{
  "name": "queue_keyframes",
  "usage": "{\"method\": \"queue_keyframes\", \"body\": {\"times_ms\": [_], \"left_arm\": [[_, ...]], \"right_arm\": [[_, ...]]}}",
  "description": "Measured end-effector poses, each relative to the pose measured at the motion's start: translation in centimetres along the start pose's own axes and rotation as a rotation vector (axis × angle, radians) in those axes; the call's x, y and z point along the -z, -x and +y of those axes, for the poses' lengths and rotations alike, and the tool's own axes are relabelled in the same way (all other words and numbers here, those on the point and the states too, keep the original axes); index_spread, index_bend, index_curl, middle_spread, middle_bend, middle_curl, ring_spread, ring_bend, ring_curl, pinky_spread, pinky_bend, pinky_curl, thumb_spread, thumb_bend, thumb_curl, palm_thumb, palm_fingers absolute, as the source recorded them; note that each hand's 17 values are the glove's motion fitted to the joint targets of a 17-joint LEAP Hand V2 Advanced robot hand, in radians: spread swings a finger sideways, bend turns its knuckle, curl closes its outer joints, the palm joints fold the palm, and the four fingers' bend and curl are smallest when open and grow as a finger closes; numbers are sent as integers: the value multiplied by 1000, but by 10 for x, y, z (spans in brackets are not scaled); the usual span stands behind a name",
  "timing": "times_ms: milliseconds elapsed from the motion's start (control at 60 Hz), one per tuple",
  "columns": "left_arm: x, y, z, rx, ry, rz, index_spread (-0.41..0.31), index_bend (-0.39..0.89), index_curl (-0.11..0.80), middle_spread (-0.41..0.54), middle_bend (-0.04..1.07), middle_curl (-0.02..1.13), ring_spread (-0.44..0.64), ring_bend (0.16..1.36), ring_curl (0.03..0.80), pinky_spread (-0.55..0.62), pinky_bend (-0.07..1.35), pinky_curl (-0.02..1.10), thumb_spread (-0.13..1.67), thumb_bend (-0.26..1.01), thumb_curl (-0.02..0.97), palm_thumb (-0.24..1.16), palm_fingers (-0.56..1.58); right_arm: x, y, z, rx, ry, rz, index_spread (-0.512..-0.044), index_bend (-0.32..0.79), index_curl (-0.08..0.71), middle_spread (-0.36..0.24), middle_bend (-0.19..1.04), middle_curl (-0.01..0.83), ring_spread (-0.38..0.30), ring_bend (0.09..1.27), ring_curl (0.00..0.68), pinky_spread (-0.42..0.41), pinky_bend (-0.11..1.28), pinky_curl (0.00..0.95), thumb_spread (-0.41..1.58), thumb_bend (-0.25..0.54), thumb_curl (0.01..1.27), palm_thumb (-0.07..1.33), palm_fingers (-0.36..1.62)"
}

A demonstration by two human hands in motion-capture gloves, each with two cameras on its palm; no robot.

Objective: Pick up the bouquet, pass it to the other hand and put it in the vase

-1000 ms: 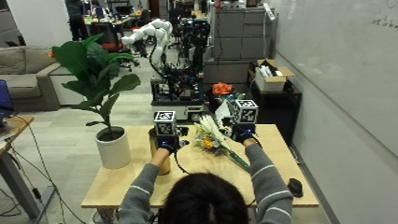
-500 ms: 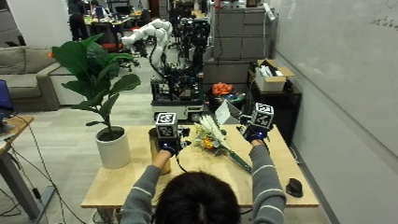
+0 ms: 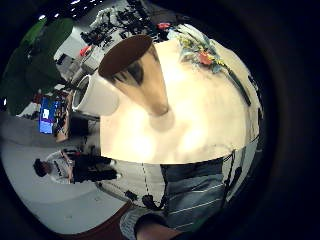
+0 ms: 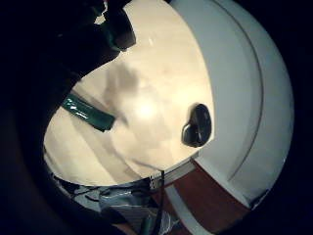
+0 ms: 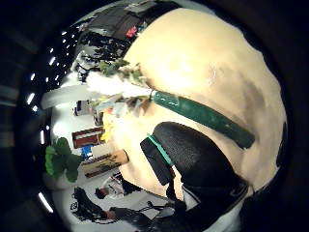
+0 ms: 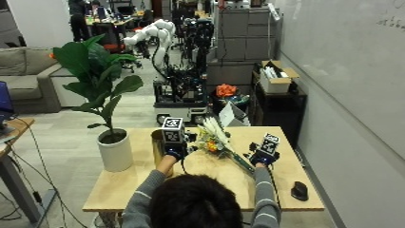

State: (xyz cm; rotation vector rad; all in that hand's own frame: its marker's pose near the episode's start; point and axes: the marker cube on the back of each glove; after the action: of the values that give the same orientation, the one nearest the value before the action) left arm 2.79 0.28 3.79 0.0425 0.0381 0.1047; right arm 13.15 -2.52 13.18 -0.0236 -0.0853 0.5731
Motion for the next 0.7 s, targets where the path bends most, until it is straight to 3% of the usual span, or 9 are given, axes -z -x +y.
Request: {"method": "queue_keyframes", "body": {"times_ms": [100, 150, 283, 433, 517, 700], "left_arm": [[2, -1, 5, 10, 4, -5, -35, 131, 273, 140, 194, 379, 247, 547, 287, 392, 343, 338, 1120, -21, 292, 259, 250], [0, -1, 1, 7, -3, 0, -35, 132, 272, 140, 194, 380, 247, 548, 287, 392, 343, 338, 1120, -21, 292, 259, 250], [0, 1, 8, 11, 27, 6, -35, 133, 272, 140, 192, 381, 247, 548, 288, 392, 344, 339, 1120, -21, 293, 259, 249], [-5, 7, 3, 18, 21, 7, -35, 119, 264, 148, 193, 383, 247, 562, 292, 392, 357, 343, 1120, -21, 293, 259, 234], [-9, 12, 3, 26, 42, 3, -35, 122, 262, 150, 195, 384, 247, 566, 293, 392, 361, 343, 1120, -21, 293, 259, 232], [-6, 8, 9, 34, 45, 18, -35, 124, 257, 153, 195, 384, 248, 573, 294, 391, 368, 344, 1120, -21, 293, 259, 226]], "right_arm": [[-32, -5, 7, -30, 153, 42, -299, 107, 158, 33, 199, 358, 99, 555, 347, 282, 690, 384, 1134, -25, 256, 362, 316], [-45, -4, -3, 15, 144, 57, -302, 118, 166, 30, 199, 361, 92, 535, 343, 282, 681, 379, 1119, -21, 260, 367, 308], [-73, -7, 10, 46, 354, 176, -343, 191, 224, -8, 199, 367, 89, 389, 308, 270, 560, 352, 1058, -19, 273, 398, 166], [-81, -2, -9, 73, 133, 155, -369, 282, 289, -33, 159, 338, 81, 316, 277, 251, 467, 315, 1029, -3, 295, 500, 251], [-82, -2, -5, 67, 153, 162, -362, 286, 310, -39, 158, 328, 64, 309, 275, 239, 456, 314, 1044, 17, 309, 590, 343], [-82, 0, -3, 63, 166, 146, -358, 255, 346, -45, 146, 306, 40, 290, 291, 230, 446, 328, 1067, -17, 305, 633, 360]]}}
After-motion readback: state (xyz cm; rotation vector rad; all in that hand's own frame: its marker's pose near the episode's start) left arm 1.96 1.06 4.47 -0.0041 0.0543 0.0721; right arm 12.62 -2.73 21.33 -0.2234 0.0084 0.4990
